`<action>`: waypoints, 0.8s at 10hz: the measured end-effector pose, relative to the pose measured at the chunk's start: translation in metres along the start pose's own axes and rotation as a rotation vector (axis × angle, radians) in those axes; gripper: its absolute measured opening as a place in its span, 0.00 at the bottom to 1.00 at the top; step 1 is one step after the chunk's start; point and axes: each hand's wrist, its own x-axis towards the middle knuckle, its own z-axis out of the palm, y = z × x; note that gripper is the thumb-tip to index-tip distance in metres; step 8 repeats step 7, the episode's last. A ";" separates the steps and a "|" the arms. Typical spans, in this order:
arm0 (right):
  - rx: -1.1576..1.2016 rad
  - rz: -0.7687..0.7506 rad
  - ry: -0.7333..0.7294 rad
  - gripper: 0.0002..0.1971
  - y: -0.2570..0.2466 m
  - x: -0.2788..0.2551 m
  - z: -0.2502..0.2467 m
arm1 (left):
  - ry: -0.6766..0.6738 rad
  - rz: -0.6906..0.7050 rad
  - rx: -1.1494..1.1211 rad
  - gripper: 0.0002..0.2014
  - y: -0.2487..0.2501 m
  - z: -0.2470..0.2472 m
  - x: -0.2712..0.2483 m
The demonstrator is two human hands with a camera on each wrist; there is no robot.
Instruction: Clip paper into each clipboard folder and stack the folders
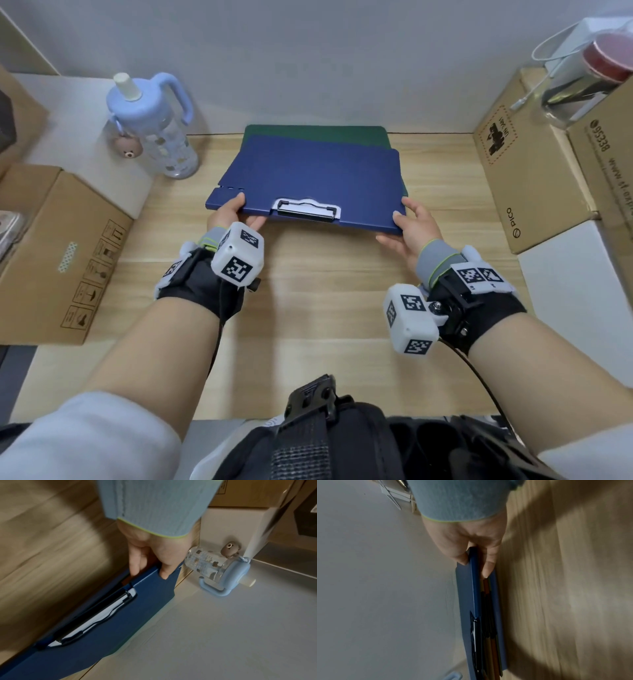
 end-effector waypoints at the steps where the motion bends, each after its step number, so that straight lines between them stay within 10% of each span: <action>1: -0.083 -0.005 0.043 0.21 -0.004 0.018 0.000 | -0.026 -0.051 0.005 0.05 0.001 0.005 0.001; 8: 0.050 0.108 0.267 0.24 -0.030 0.058 0.017 | -0.201 -0.266 0.783 0.31 0.021 0.024 0.022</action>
